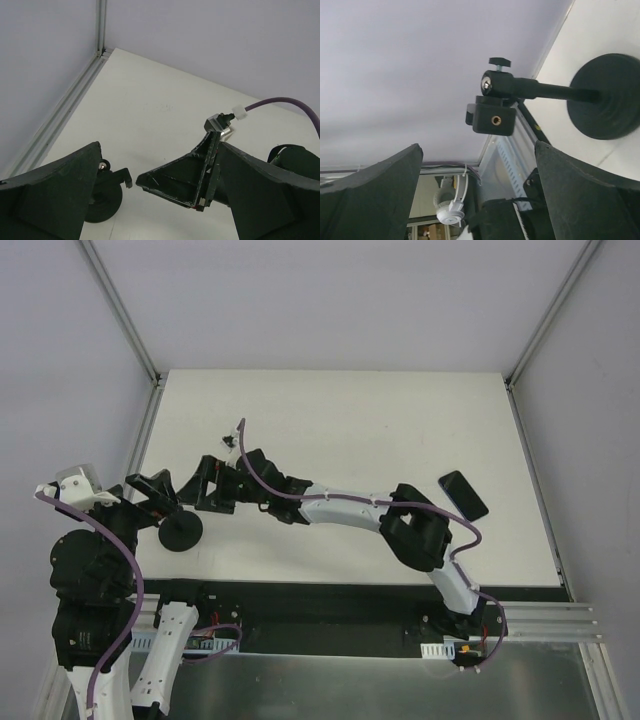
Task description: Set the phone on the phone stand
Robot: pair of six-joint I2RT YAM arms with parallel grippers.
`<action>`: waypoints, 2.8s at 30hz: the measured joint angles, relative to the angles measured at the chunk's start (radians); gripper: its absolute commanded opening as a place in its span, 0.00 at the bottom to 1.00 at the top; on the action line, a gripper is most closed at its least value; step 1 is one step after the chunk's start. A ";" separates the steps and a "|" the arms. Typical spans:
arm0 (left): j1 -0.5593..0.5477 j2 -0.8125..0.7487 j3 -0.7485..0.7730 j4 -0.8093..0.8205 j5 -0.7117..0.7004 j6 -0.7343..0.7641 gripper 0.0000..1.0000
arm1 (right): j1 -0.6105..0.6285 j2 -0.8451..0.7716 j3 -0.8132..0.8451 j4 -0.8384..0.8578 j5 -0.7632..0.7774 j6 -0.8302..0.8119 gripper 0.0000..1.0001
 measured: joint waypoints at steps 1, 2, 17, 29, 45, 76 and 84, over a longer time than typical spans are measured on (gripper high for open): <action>0.000 0.000 0.000 -0.002 0.000 0.000 0.99 | 0.006 0.021 0.029 0.007 0.000 0.016 0.96; 0.000 0.000 0.000 -0.003 0.001 0.000 0.99 | 0.011 0.039 0.055 0.005 -0.001 0.027 0.96; -0.006 0.000 -0.013 -0.006 0.000 0.004 0.99 | 0.040 0.270 0.336 -0.075 -0.027 0.172 0.67; -0.006 0.002 -0.050 -0.008 0.010 -0.015 0.99 | -0.010 0.270 0.332 -0.047 -0.033 0.214 0.05; -0.006 0.217 -0.150 0.055 0.399 -0.031 0.91 | -0.378 -0.152 -0.256 -0.002 -0.249 0.077 0.01; -0.019 0.439 -0.309 0.347 0.978 -0.234 0.94 | -0.610 -0.343 -0.592 0.090 -0.472 0.062 0.96; -0.019 0.415 -0.314 0.348 0.978 -0.227 0.95 | -0.982 -0.740 -0.637 -0.499 -0.143 -0.463 0.96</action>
